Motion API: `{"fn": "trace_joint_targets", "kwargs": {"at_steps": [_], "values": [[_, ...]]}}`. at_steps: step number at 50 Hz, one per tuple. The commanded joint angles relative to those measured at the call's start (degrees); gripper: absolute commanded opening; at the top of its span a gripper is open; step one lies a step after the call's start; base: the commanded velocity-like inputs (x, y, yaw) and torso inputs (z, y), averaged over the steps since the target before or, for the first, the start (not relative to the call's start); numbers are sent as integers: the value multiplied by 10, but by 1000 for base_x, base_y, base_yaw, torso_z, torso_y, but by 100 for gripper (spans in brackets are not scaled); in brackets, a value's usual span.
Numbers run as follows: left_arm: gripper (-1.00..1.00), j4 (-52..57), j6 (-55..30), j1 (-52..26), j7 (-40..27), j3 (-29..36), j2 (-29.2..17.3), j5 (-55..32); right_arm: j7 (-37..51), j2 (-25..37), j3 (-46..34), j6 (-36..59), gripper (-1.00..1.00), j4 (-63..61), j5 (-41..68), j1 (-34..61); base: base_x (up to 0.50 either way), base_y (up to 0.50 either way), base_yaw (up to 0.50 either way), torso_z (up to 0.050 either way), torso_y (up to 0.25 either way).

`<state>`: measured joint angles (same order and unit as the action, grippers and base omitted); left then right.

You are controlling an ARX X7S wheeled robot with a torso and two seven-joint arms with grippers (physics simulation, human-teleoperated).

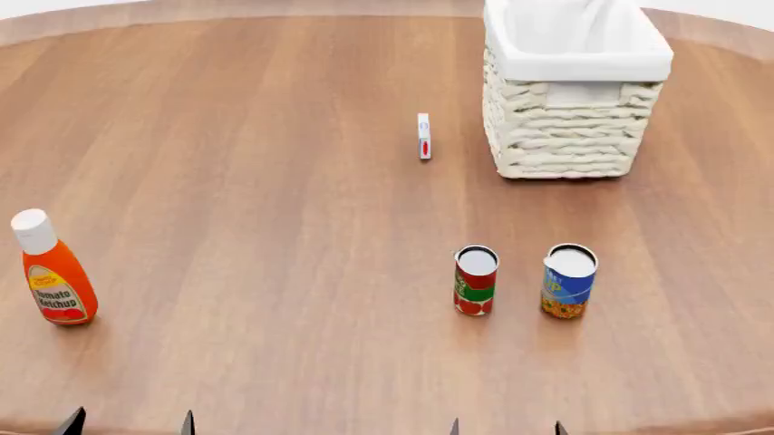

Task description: Pick up the cream cheese box, and put it in the basket.

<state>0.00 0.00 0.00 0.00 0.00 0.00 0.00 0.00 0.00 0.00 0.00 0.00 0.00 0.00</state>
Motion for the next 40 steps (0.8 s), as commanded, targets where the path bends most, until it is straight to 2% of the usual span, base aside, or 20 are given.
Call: {"fn": "trace_joint_targets", "kwargs": {"at_steps": [1, 11, 15, 21, 30, 40], "values": [[100, -2, 2, -1, -10, 10, -8, -8, 14, 11, -14, -1, 100, 1, 11, 0, 0, 0, 0, 0, 0], [100, 35, -13, 6, -40, 24, -25, -28, 30, 27, -24, -1, 100, -9, 37, -1, 0, 0, 0, 0, 0], [100, 54, -19, 8, -45, 33, -31, -28, 34, 35, -29, 18, 100, -50, 41, -6, 0, 0, 0, 0, 0], [100, 159, -29, 32, -57, 23, -35, -59, 46, 48, -39, 61, 100, -170, 35, -31, 0, 0, 0, 0, 0], [100, 334, -98, 62, -75, 24, -54, -77, 59, 65, -59, 142, 100, -362, 18, -57, 0, 0, 0, 0, 0], [100, 436, -125, 82, -93, 28, -70, -78, 65, 75, -64, 164, 100, -436, 25, -67, 0, 0, 0, 0, 0]]}}
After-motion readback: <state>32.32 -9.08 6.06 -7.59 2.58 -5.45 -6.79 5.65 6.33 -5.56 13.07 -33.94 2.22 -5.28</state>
